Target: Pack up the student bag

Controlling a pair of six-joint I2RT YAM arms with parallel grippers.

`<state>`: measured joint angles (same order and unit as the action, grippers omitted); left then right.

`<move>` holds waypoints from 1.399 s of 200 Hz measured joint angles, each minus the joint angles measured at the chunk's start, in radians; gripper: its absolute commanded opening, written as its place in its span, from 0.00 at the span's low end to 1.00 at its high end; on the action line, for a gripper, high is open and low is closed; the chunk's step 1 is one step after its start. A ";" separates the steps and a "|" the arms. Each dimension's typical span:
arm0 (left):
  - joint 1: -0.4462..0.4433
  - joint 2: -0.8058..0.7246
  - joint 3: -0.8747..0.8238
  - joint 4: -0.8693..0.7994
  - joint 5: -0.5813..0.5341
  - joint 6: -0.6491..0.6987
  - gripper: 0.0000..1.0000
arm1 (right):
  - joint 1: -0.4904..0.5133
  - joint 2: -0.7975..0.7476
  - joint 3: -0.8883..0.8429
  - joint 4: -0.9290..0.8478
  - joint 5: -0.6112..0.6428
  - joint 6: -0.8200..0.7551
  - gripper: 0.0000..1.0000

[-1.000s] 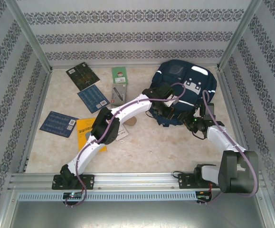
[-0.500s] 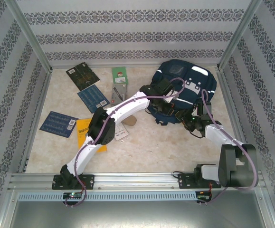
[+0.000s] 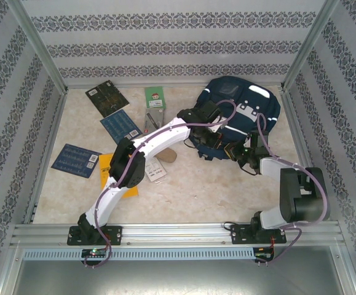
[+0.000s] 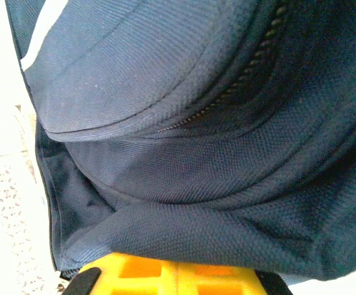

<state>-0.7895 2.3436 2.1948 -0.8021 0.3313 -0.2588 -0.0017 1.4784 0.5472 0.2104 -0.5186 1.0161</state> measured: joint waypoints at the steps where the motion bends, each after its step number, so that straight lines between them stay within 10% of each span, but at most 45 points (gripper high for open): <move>1: 0.000 -0.001 -0.001 0.001 -0.001 0.000 0.00 | 0.000 0.003 0.000 0.003 0.000 -0.001 0.00; 82: 0.064 -0.082 -0.154 0.007 -0.071 0.016 0.00 | -0.016 0.037 0.000 0.019 0.006 -0.002 0.13; 118: 0.069 -0.082 -0.161 0.062 0.035 0.012 0.31 | -0.016 0.003 0.004 -0.029 0.024 -0.039 0.20; 280: 0.069 0.001 -0.173 0.183 0.193 0.017 0.40 | -0.016 -0.018 0.017 -0.091 0.039 -0.074 0.24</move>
<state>-0.7204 2.3447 2.0216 -0.6189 0.5243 -0.2420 -0.0177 1.4609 0.5640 0.1196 -0.4797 0.9424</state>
